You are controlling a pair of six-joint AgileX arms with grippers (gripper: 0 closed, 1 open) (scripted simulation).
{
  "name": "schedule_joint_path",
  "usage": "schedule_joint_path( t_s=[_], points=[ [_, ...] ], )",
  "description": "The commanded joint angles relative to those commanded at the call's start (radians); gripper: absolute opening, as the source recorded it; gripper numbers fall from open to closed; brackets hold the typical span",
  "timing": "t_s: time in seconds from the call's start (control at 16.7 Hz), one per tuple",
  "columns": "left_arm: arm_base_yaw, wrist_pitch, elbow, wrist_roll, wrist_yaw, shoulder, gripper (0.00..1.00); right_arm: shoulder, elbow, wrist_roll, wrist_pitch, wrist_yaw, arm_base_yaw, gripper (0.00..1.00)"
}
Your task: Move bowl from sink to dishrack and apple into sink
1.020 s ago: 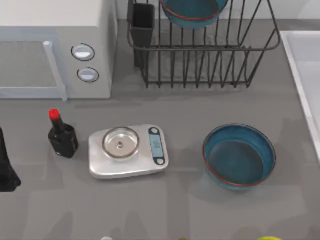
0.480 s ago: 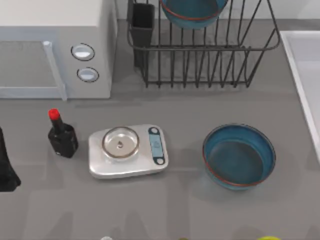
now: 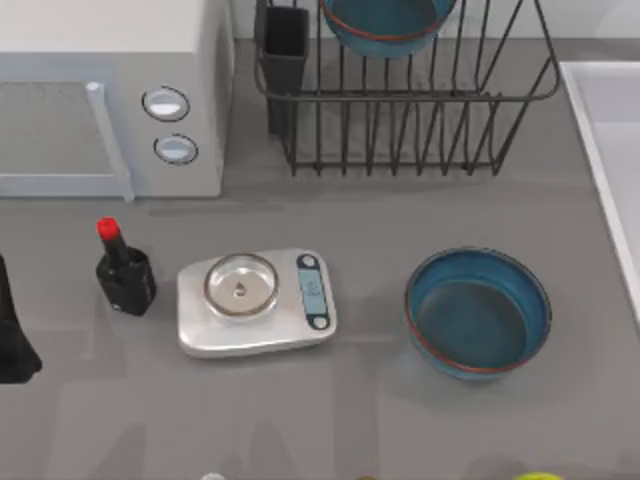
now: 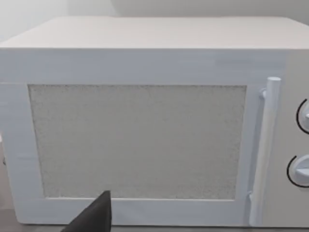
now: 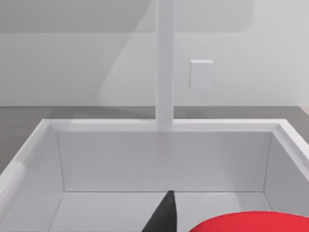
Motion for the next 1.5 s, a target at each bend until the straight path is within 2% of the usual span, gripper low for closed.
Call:
schedule_joint_path(
  t_s=[0.12,0.9,1.5],
  points=[
    [0.000,0.000,0.000,0.000,0.000,0.000,1.00,0.000,0.000,0.000,0.000,0.000,0.000,0.00],
    [0.000,0.000,0.000,0.000,0.000,0.000,1.00,0.000,0.000,0.000,0.000,0.000,0.000,0.98],
    [0.000,0.000,0.000,0.000,0.000,0.000,1.00,0.000,0.001,0.000,0.000,0.000,0.000,1.00]
  ],
)
